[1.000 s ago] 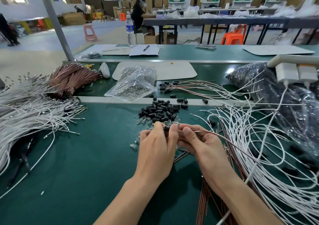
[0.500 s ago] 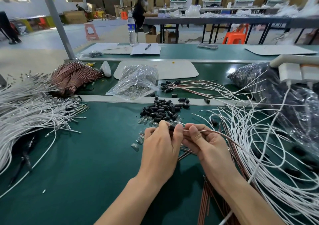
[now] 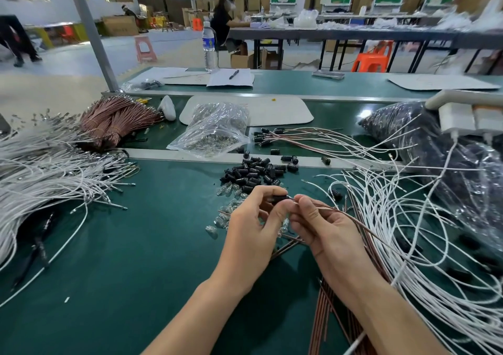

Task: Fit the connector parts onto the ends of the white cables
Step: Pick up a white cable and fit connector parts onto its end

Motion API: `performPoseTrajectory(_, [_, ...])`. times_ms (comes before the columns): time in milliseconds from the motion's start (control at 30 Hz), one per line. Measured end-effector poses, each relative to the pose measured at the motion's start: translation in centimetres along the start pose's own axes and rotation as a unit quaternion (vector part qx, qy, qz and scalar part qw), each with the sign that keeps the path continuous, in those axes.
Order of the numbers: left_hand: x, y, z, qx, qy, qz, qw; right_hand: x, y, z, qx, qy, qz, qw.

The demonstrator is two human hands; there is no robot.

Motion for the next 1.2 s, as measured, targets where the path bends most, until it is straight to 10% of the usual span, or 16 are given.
performPoseTrajectory(1200, [1.9, -2.6, 0.0, 0.084, 0.235, -0.475, 0.844, 0.0, -1.3, -0.2, 0.071, 0.001, 0.006, 0.997])
Point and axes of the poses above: each hand's wrist, its own z-axis towards the middle knuckle, its own y-axis out of the back of the hand, x = y × z, the point moved 7 cm from there along z, towards the middle knuckle, and after that the axes turned 11 degrees about -z, right-handed, at the moved point
